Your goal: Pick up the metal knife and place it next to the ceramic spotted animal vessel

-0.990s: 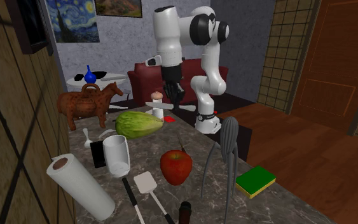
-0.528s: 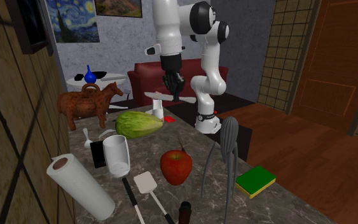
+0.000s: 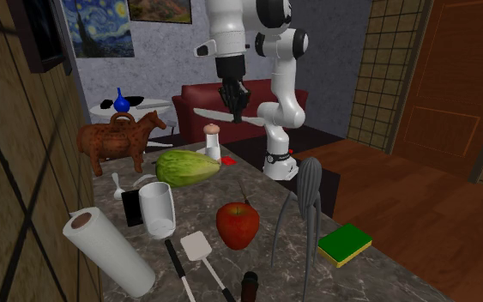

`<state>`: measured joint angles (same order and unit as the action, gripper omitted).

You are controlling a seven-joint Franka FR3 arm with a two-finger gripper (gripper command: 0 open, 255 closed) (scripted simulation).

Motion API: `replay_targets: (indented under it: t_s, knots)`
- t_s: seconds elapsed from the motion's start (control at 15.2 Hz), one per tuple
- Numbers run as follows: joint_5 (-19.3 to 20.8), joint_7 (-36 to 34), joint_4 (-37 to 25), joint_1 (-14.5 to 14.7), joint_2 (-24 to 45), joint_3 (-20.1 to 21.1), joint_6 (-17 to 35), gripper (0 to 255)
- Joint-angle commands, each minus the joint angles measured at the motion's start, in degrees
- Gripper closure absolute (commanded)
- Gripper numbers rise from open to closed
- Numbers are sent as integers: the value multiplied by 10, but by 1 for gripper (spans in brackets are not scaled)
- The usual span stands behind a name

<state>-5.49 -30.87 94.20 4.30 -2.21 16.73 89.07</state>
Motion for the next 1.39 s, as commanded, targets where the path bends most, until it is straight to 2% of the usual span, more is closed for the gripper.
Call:
replay_targets:
  t_s: [0.0,0.4,0.86,1.32]
  knots:
    - [1,-1,-19,0,2,0,-17,255]
    - [4,-7,-77,1,16,1,-61,255]
    - [-8,94,30,-43,-82,-55,-58,255]
    - [4,192,97,-78,-148,-117,-66,255]
